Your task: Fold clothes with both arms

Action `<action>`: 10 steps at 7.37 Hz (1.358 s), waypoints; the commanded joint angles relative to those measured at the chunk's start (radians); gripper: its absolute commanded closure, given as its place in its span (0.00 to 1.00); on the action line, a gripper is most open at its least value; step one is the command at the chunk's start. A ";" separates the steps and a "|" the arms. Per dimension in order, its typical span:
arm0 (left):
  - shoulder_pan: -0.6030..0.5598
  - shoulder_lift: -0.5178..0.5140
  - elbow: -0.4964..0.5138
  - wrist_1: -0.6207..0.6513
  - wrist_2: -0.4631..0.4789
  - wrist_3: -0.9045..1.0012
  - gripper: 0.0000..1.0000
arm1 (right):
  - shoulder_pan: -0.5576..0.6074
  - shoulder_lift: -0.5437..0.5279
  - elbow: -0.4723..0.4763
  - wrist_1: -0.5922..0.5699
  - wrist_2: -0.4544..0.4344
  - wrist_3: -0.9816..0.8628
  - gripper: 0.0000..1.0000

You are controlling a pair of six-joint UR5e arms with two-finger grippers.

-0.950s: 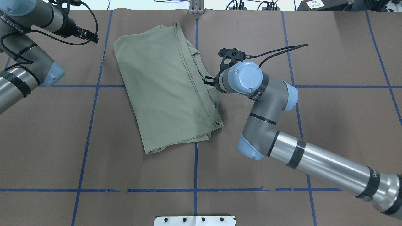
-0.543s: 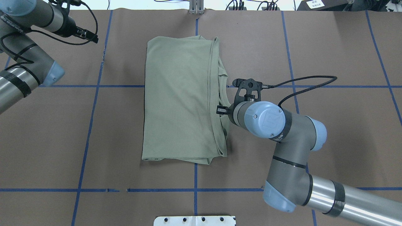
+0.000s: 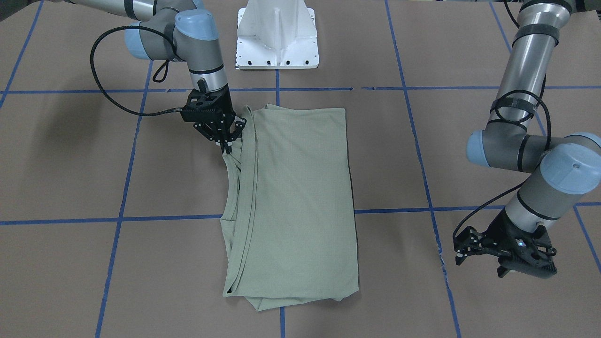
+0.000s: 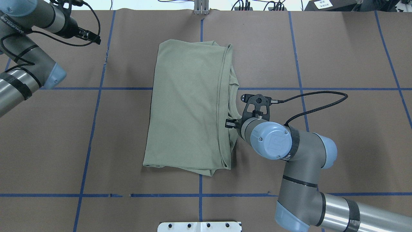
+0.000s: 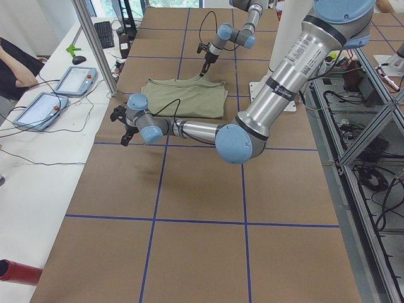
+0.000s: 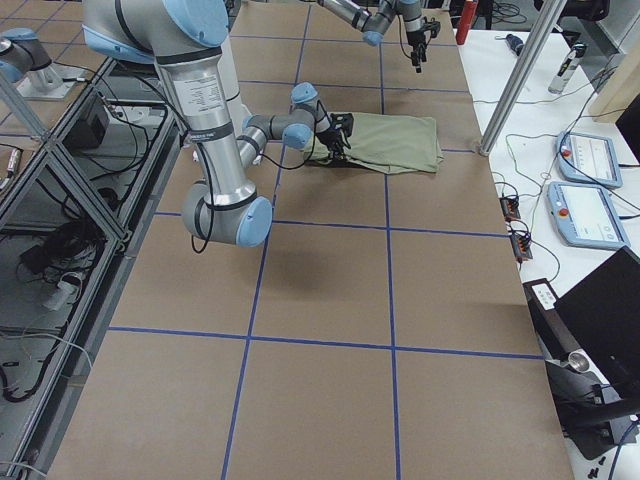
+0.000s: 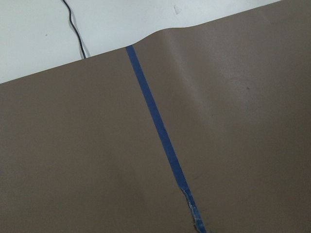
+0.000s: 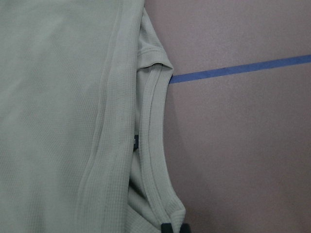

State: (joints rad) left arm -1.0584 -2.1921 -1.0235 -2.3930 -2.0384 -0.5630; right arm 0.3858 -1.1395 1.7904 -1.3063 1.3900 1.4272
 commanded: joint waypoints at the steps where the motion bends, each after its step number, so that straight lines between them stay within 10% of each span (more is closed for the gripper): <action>1: 0.000 0.000 -0.001 0.000 0.000 0.000 0.00 | 0.100 0.007 -0.003 -0.029 0.098 -0.125 0.00; 3: 0.000 0.000 -0.001 0.000 -0.002 0.000 0.00 | 0.137 0.160 -0.047 -0.196 0.162 -0.146 0.00; 6: 0.000 0.000 -0.001 0.000 -0.002 0.000 0.00 | 0.110 0.413 -0.354 -0.267 0.206 -0.162 0.00; 10: 0.000 0.000 -0.001 0.000 -0.002 0.000 0.00 | 0.055 0.419 -0.358 -0.442 0.221 -0.270 0.00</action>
State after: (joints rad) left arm -1.0584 -2.1921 -1.0247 -2.3930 -2.0402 -0.5630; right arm 0.4541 -0.7176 1.4341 -1.7090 1.6104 1.1878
